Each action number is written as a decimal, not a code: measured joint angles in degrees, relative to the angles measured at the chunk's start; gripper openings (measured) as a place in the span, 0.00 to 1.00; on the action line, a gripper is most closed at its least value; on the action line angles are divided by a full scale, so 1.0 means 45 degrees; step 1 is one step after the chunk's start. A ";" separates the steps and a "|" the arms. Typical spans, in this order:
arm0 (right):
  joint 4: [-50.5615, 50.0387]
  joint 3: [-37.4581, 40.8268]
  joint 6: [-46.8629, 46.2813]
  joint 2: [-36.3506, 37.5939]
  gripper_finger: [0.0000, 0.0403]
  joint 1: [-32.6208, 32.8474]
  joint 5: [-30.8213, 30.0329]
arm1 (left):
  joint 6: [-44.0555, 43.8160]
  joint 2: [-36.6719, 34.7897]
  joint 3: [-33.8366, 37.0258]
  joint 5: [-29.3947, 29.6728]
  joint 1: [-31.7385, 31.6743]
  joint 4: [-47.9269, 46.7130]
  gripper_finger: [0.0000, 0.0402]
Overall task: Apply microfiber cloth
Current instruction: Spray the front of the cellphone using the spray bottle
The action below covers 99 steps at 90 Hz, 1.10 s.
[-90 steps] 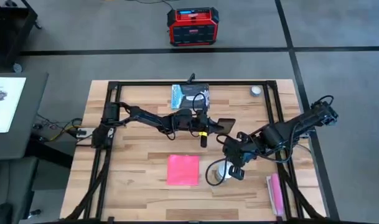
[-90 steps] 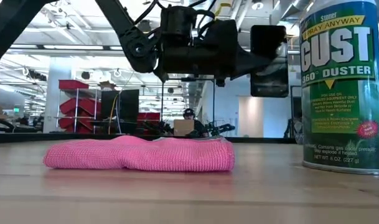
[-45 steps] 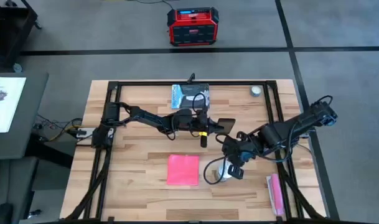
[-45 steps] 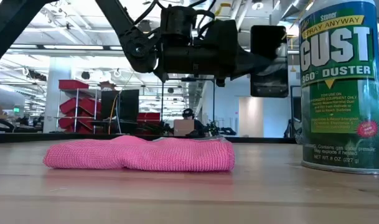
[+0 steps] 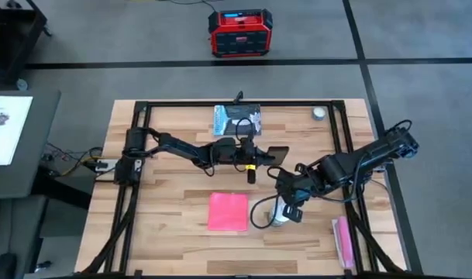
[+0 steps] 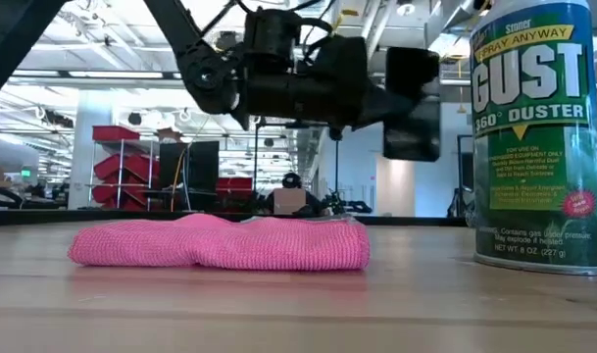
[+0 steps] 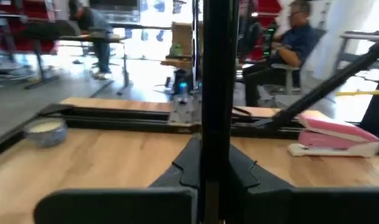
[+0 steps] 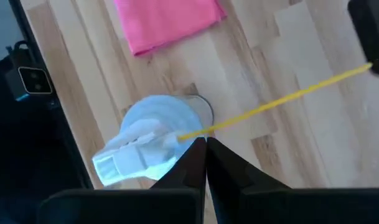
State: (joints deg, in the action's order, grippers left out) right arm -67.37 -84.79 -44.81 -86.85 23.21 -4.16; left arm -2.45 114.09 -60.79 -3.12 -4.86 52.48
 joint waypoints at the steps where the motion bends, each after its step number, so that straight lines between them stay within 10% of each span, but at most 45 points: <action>1: 0.0003 0.0000 0.0006 -0.0003 0.00 -0.0009 0.0000 | 0.0031 -0.0070 0.0078 0.0037 0.0011 0.0034 0.01; 99: -0.0635 -0.1554 -0.0342 -0.0316 0.00 0.0358 -0.0188 | 0.0286 -0.0959 0.0965 0.0571 0.0252 0.0481 0.01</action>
State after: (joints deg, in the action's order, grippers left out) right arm -70.23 -91.79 -46.35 -88.27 24.82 -5.01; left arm -1.17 109.78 -56.45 -0.55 -3.72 54.64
